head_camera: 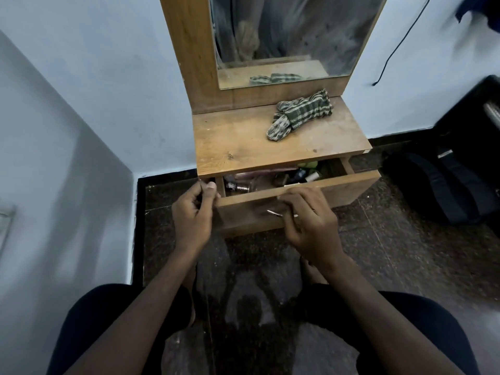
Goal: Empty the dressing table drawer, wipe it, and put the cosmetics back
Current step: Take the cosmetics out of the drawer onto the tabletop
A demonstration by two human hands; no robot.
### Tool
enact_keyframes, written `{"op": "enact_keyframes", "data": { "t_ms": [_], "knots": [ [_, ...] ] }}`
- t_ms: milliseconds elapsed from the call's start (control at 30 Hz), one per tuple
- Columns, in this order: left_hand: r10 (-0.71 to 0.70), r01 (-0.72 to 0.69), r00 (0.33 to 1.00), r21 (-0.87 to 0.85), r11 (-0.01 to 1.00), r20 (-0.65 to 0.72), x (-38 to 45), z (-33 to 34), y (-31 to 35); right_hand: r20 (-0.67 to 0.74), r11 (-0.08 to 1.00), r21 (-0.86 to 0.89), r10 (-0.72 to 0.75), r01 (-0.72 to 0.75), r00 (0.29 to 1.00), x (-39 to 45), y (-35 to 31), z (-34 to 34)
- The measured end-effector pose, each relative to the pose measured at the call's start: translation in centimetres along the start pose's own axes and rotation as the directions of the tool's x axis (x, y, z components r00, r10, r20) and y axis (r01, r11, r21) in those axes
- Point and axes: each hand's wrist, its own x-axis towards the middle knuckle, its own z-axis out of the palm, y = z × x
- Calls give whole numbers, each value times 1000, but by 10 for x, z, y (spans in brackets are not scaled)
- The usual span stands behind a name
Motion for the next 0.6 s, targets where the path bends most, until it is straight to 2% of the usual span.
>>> {"op": "enact_keyframes", "data": {
  "t_ms": [67,133,267,367,433,500,600],
  "knots": [
    [-4,11,995,-66,998,103,2,-9,2,-50,1000,-23,-2,1,999,0,2,-12],
    [10,9,983,-102,995,183,1,-15,6,-46,998,-33,56,-58,997,3,9,-18],
    [28,14,926,-109,994,378,2,-20,7,-7,992,-51,114,-114,993,18,21,-20],
    [44,2,864,-90,996,501,1,-22,7,75,986,-71,154,-149,985,28,24,-17],
    [168,-166,852,-49,985,495,-1,-19,10,176,987,-78,156,-144,972,32,25,-14],
    [330,-373,837,13,928,437,2,-12,10,289,987,-98,152,-128,945,34,25,-12],
    [446,-527,814,149,837,373,6,-3,6,364,989,-111,134,-100,922,34,20,-9]
  ]
}}
